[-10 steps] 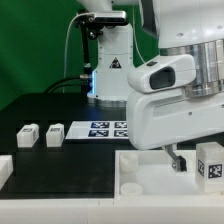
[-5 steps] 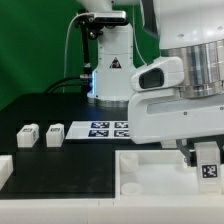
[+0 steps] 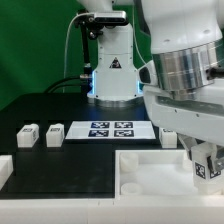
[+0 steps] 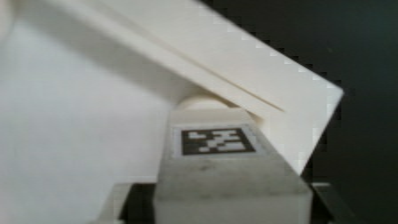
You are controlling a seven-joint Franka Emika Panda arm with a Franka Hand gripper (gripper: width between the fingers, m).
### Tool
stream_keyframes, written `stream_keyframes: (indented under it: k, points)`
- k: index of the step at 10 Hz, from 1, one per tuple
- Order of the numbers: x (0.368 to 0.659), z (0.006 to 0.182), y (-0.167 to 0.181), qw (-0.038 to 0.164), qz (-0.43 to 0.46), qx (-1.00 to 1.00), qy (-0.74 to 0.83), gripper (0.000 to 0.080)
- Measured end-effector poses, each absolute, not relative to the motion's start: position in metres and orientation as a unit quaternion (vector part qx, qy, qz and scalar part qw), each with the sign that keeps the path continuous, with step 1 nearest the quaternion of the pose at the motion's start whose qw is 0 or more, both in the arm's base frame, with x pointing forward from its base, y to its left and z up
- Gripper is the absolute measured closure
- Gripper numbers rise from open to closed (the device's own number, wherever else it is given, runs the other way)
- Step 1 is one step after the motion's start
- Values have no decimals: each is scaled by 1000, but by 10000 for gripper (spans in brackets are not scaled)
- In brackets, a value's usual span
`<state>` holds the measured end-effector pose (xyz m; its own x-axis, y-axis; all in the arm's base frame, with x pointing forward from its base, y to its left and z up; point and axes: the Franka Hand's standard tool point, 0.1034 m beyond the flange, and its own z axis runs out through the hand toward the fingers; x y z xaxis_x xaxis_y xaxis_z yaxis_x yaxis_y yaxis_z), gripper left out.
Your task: Assemble one leg
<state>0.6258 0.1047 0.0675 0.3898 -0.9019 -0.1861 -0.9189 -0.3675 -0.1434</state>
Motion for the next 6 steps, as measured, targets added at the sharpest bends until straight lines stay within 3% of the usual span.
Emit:
stream_keyframes:
  k: [1,3,5,6]
  points:
    - [625,67,105,123,51,-794,594,508]
    - [623,66,113,120,68,-718,682,508]
    - [622,66,114,121,64,-743,656,503]
    - [622,65,114,120,64,-745,653,293]
